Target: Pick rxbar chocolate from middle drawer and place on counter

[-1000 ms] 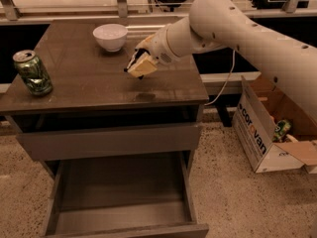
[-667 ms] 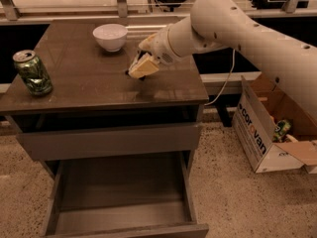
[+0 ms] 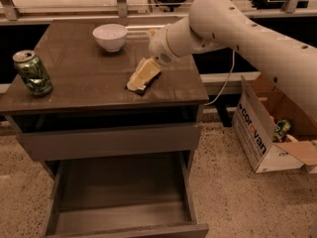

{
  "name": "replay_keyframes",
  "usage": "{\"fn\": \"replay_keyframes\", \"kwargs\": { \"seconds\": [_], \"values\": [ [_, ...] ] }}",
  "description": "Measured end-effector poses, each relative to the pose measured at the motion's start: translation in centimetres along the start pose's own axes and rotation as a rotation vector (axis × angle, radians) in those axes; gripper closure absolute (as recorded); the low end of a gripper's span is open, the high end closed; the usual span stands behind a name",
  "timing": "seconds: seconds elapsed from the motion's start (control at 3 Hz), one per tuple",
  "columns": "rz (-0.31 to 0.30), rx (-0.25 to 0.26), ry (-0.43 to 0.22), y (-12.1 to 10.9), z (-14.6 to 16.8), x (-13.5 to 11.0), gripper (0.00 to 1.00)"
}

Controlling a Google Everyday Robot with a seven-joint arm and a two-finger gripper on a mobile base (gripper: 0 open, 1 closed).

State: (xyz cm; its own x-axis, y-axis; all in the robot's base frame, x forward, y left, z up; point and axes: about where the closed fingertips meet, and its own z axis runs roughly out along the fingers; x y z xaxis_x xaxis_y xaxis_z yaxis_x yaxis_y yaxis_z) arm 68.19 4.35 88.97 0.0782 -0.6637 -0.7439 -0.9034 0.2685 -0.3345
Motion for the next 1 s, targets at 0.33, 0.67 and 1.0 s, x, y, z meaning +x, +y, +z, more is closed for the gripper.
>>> {"fn": "replay_keyframes", "kwargs": {
  "seconds": [0.33, 0.67, 1.0],
  "values": [
    [-0.014, -0.046, 0.019, 0.4, 0.6, 0.5, 0.0],
    [-0.019, -0.048, 0.055, 0.8, -3.2, 2.0, 0.0],
    [-0.019, -0.048, 0.055, 0.8, -3.2, 2.0, 0.0]
  ]
}}
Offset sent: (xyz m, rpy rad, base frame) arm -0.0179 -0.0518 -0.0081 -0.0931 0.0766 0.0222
